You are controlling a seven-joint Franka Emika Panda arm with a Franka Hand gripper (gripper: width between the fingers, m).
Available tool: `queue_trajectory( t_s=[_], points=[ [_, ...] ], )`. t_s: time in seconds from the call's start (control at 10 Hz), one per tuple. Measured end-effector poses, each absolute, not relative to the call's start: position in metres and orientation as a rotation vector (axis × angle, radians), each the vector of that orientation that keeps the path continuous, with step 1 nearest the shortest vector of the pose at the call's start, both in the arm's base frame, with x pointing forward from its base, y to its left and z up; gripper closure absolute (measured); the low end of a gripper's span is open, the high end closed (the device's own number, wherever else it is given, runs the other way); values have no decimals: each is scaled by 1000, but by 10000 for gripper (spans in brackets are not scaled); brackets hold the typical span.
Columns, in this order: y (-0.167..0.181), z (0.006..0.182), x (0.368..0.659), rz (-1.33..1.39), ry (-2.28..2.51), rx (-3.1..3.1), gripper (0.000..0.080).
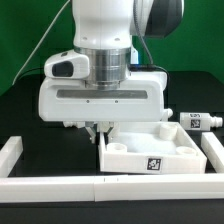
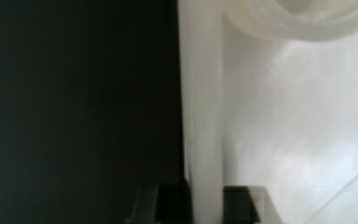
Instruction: Assemble one leg
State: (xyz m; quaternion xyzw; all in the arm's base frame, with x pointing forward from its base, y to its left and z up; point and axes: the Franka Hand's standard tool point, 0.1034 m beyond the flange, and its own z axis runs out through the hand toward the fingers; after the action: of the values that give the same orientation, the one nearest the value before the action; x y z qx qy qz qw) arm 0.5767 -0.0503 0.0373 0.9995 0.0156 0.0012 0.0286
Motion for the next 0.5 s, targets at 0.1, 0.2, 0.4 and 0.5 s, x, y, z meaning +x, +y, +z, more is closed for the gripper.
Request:
queue_trajectory(
  t_s=[0.1, 0.2, 0.4, 0.5],
  points=[
    [-44, 35, 580, -6, 41, 3084, 745],
    [-36, 35, 586, -14, 32, 3084, 745],
    [-20, 25, 586, -59, -34, 3078, 745],
    [-20, 19, 586, -65, -67, 3068, 745]
  ],
)
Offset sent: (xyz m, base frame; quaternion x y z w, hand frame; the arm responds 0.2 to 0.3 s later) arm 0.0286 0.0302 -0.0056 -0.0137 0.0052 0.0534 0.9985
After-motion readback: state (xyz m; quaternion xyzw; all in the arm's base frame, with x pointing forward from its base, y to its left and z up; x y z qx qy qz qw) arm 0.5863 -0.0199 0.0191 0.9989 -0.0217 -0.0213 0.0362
